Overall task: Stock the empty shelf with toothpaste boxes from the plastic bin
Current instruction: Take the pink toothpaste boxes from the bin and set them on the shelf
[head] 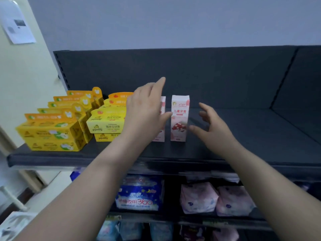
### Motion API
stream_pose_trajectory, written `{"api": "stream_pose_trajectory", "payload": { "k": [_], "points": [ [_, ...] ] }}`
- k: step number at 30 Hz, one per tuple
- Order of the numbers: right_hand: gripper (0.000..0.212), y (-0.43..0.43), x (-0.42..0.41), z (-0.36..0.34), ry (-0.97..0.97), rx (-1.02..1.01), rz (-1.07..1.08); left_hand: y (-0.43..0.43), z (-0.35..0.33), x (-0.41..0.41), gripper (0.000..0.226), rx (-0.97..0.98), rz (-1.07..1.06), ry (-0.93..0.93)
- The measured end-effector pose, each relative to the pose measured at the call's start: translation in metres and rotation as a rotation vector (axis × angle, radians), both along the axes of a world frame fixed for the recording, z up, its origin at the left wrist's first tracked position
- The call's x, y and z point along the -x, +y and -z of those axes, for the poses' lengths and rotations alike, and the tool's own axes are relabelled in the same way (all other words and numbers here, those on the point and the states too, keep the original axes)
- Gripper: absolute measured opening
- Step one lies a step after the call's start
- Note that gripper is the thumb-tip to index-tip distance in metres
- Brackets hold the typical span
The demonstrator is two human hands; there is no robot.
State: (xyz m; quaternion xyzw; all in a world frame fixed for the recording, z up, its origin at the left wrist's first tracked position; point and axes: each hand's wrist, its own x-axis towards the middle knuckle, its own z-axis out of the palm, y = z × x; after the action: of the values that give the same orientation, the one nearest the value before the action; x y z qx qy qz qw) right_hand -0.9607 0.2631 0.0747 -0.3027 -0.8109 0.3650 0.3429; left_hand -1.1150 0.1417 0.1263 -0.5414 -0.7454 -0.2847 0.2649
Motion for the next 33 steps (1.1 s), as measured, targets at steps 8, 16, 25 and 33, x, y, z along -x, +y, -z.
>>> {"api": "stream_pose_trajectory", "payload": {
  "k": [8, 16, 25, 33],
  "points": [
    [0.068, -0.02, -0.109, -0.009, -0.099, -0.302, 0.179, 0.022, 0.023, -0.108, 0.063, -0.042, 0.354, 0.004],
    [0.064, -0.063, -0.318, 0.007, -0.295, -0.354, 0.523, 0.046, 0.054, -0.292, 0.062, 0.127, 0.703, -0.036],
    [0.063, -0.175, -0.556, 0.034, -0.43, -0.213, 0.943, 0.017, 0.078, -0.539, 0.067, 0.276, 1.108, -0.037],
    [0.061, -0.27, -0.7, 0.052, -0.442, -0.067, 1.301, -0.017, 0.101, -0.708, 0.066, 0.409, 1.392, -0.001]
  ]
}}
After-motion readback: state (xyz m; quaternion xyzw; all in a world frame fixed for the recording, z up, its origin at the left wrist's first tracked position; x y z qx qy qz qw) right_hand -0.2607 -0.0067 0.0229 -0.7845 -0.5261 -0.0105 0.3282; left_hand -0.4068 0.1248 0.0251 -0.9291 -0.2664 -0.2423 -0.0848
